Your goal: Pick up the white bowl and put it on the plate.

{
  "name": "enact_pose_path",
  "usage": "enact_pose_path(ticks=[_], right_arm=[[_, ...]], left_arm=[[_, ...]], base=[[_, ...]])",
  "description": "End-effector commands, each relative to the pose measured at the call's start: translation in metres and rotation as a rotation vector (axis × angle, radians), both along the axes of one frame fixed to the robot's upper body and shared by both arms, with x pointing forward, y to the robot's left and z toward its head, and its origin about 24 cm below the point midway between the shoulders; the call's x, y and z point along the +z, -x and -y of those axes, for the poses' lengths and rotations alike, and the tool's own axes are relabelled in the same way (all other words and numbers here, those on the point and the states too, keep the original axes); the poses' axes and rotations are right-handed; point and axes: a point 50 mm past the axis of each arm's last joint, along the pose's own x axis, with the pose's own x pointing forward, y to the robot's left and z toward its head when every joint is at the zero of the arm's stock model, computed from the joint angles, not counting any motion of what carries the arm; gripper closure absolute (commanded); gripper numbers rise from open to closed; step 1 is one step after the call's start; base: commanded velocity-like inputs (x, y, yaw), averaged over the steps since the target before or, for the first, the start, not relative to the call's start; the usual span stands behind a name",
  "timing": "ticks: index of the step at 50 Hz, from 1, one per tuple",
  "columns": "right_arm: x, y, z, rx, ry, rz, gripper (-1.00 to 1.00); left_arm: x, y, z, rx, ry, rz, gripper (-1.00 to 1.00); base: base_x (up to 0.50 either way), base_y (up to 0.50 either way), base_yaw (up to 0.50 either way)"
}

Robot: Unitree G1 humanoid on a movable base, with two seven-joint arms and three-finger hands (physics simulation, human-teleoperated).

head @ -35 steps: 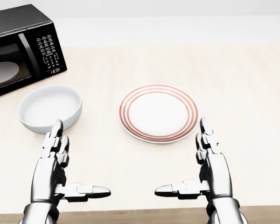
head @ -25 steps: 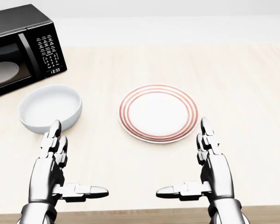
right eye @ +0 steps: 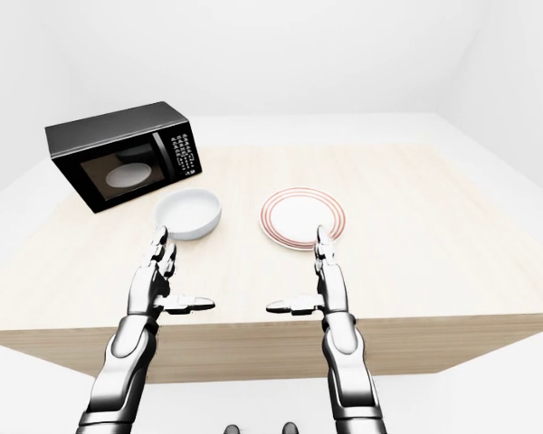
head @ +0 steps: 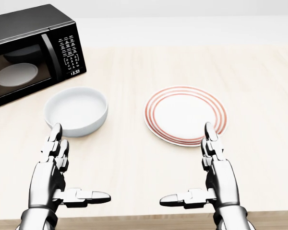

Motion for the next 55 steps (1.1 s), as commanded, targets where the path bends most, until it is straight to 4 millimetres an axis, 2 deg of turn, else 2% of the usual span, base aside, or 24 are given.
enact_pose_path(ticks=[1, 37, 44, 55], right_arm=[[-0.0012, 0.0004, -0.0016, 0.008, 0.004, 0.001, -1.00], [-0.0041, 0.0011, -0.0046, 0.021, 0.003, -0.005, -1.00], [-0.0097, -0.0021, -0.0042, 0.012, -0.032, -0.053, -1.00], [-0.0072, -0.0006, -0.0054, 0.024, -0.054, -0.050, -1.00]], left_arm=[[0.0000, 0.0000, -0.0006, 0.001, -0.001, 0.000, -1.00], [0.0000, 0.0000, -0.0006, 0.001, -0.001, 0.000, -1.00], [0.0000, 0.0000, -0.0006, 0.001, -0.001, 0.000, -1.00], [0.0000, 0.0000, -0.0006, 0.001, -0.001, 0.000, -1.00]], base=[[0.00, 0.40, 0.00], [0.00, 0.40, 0.00], [0.00, 0.01, 0.00], [0.00, 0.00, 0.00]])
